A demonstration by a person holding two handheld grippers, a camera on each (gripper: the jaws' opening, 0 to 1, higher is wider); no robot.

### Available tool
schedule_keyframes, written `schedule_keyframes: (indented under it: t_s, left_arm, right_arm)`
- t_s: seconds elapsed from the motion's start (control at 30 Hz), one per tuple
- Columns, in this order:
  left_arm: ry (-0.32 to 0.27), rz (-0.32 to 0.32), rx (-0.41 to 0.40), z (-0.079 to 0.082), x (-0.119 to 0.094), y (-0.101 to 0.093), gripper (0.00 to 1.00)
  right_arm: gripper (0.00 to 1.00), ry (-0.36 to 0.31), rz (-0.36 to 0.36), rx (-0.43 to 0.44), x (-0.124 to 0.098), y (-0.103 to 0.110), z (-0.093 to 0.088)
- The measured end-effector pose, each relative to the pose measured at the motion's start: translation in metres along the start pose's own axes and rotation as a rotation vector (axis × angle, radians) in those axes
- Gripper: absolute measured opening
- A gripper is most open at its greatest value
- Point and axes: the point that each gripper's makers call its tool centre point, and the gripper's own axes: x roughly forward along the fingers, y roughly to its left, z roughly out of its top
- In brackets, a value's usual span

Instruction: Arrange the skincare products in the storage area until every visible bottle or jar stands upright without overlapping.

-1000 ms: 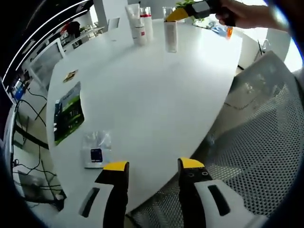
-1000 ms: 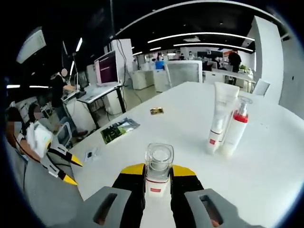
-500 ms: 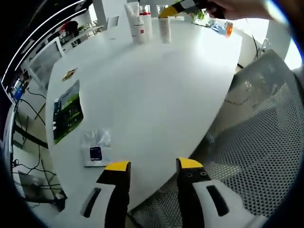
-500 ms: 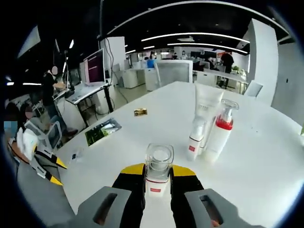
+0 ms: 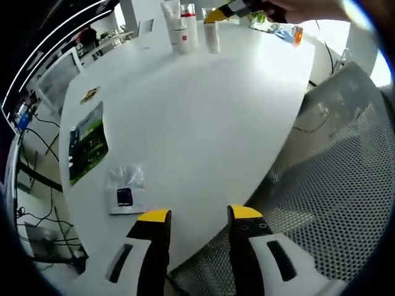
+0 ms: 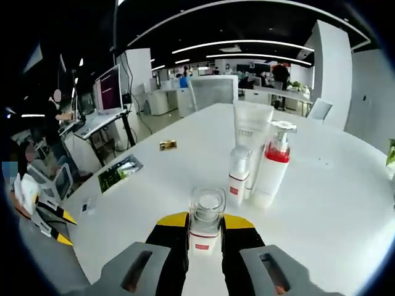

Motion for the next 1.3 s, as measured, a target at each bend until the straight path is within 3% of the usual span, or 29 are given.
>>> schedule_keyframes:
  t_s: [1.3]
  left_arm:
    - [0.022, 0.034, -0.017, -0.0047, -0.0009, 0.008, 0.33]
  right_arm:
    - [0.13, 0.04, -0.035, -0.045, 0.0082, -0.0082, -0.0017]
